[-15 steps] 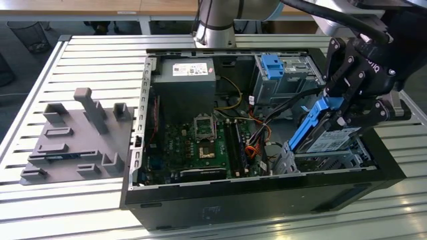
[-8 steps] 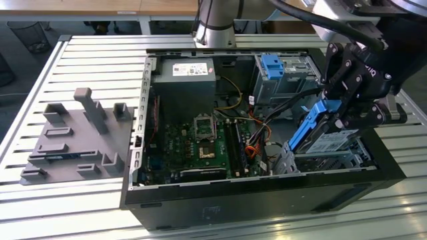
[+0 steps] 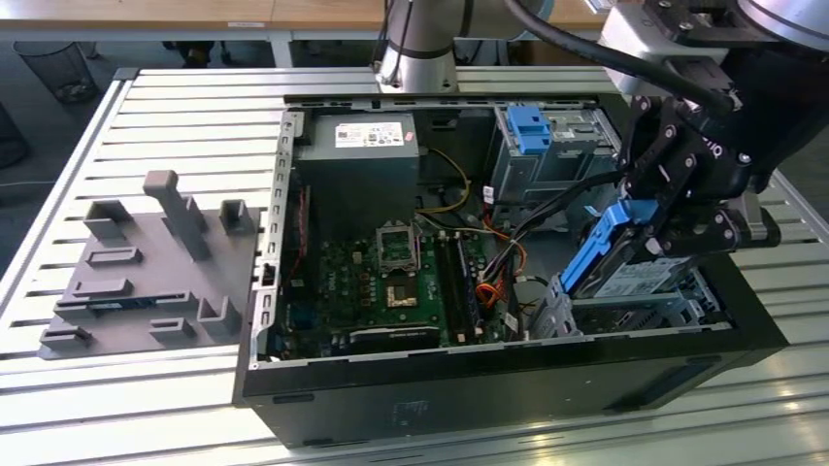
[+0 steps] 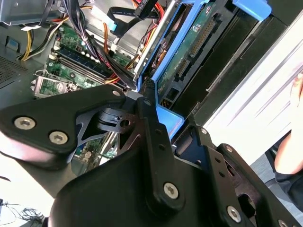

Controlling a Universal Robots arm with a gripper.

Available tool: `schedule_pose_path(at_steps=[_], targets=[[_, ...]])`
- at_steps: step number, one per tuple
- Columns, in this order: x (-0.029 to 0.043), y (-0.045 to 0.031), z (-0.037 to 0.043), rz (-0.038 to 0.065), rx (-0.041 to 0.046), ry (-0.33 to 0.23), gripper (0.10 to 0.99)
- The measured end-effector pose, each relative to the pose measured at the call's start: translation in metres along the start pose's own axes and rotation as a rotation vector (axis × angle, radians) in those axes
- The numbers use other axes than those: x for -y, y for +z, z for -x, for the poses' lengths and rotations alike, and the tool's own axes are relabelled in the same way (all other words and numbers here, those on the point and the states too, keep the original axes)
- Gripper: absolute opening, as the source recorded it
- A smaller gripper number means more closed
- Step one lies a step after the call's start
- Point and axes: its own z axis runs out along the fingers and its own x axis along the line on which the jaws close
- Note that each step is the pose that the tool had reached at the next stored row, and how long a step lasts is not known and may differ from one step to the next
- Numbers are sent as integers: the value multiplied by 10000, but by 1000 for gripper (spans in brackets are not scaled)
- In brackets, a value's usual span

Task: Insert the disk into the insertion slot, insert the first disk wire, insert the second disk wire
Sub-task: 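Insert the disk into the insertion slot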

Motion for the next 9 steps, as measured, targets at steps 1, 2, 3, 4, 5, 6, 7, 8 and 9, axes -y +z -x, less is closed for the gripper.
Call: schedule_pose_path(at_steps=[1, 2, 3, 4, 5, 6, 7, 8, 9], targets=[[0, 9, 0, 0, 0, 0, 365], [0, 17, -1, 0, 0, 0, 365], [0, 25, -1, 0, 1, 0, 365], [0, 33, -1, 0, 1, 0, 365], [0, 42, -2, 0, 0, 0, 365], [0, 50, -2, 0, 0, 0, 365], [0, 60, -2, 0, 1, 0, 365], [0, 69, -3, 0, 1, 0, 365], [1, 80, -3, 0, 2, 0, 365]])
